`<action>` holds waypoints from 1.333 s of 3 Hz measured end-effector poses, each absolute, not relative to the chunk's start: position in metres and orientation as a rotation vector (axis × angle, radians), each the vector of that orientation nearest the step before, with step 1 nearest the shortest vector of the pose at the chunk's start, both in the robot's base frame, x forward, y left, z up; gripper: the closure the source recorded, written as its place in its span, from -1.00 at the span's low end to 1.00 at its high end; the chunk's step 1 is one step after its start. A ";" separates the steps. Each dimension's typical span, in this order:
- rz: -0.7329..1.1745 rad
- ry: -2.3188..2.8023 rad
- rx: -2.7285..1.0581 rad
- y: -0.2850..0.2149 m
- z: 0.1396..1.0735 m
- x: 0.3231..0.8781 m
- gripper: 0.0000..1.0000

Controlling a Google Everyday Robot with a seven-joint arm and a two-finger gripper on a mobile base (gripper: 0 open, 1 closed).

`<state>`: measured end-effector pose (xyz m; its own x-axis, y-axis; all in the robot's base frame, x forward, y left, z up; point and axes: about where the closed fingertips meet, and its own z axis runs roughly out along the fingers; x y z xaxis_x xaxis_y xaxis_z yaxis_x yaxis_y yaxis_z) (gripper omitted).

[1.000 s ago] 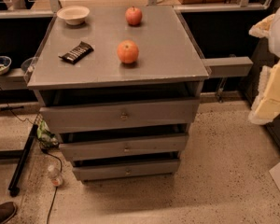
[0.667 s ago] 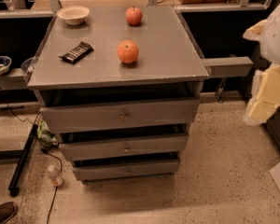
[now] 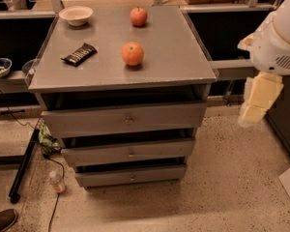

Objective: Open top drawer

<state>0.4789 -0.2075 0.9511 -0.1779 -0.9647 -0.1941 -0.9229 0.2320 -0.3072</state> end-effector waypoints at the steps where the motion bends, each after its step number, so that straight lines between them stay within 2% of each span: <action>1: -0.116 2.185 -1.767 -0.206 0.928 0.490 -1.00; 4: -0.025 2.169 -1.788 -0.189 0.889 0.492 -1.00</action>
Offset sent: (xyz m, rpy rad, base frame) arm 0.0093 0.0014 -0.0190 0.0120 0.0339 0.0069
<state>0.4916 -0.1889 0.8888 -0.1590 -0.9578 -0.2396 -0.9520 0.2130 -0.2197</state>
